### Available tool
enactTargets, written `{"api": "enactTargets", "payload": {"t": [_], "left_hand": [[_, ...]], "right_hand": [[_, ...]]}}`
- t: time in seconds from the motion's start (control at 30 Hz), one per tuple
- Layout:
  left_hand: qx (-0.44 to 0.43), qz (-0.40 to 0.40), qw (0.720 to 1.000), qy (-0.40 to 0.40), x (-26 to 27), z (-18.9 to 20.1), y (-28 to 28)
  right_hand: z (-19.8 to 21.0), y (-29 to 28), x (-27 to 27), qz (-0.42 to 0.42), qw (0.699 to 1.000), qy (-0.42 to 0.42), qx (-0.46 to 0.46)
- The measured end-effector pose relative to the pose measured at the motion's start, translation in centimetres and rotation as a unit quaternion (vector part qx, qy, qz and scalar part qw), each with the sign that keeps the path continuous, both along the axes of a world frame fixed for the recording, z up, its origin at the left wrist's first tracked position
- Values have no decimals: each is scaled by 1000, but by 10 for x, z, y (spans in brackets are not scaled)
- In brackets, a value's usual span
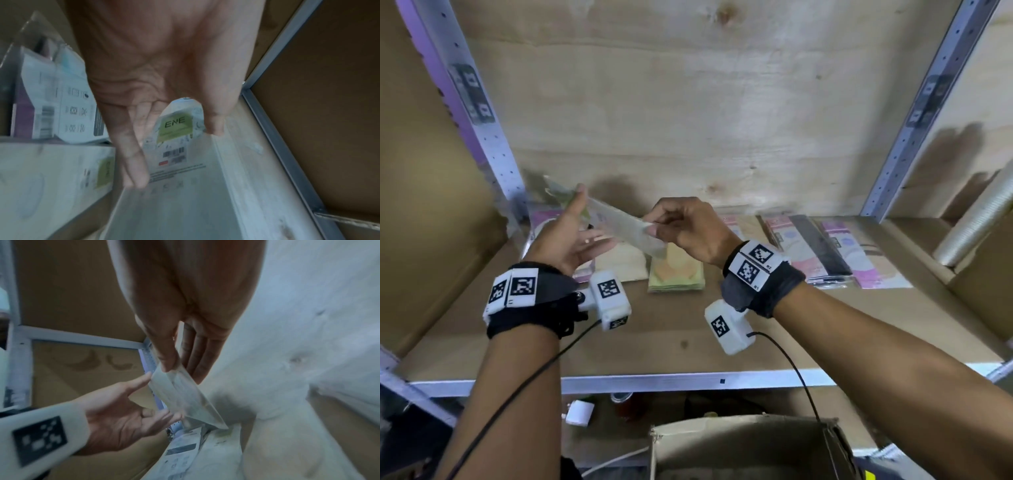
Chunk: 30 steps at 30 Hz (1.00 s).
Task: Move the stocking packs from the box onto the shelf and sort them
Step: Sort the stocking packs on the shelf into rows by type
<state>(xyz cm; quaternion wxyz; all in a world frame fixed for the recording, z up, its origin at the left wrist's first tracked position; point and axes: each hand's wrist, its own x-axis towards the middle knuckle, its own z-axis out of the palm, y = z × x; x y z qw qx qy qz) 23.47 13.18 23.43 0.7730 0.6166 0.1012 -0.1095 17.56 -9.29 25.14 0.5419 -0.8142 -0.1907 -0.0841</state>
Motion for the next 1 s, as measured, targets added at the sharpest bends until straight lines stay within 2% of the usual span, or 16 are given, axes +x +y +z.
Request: {"api": "enactTargets", "payload": {"t": [0.1,0.17,0.3,0.4,0.47,0.5,0.57,0.67,0.73,0.87,1.0], "left_hand": [[-80,-27,996,-8,-7,6,-8],[-108,-13,994,-19,-13,7,-15],[-106,30,991,-75,-25,6,-34],[-91,-6,992,-87,-33,4,-46],[-92,-44,990,-95,-38,1,-54],[-92,-65,989,-98,-40,0,-58],[-88,-107,985,-104,-43,-1,-65],[-81,-149,981,-99,-45,-2,-73],[-66,-150,982,-94,-47,-5,-77],[-44,-129,987,-87,-47,-12,-87],[-16,-110,991,-77,-42,-15,-95]], "right_hand": [[1,-8,-14,17,999,-33,-38],[2,-13,-24,16,995,-53,-83],[7,-32,-36,-7,986,-46,-160],[8,-45,-39,-45,986,-7,-160],[6,-55,-39,-108,981,-20,-161],[4,-60,-38,-133,980,-14,-150],[0,-70,-37,-153,982,55,-100],[-10,-83,-40,-99,977,188,25],[-19,-91,-46,-60,966,237,79],[-35,-103,-54,-41,946,290,141],[-43,-114,-56,-25,954,273,125]]}}
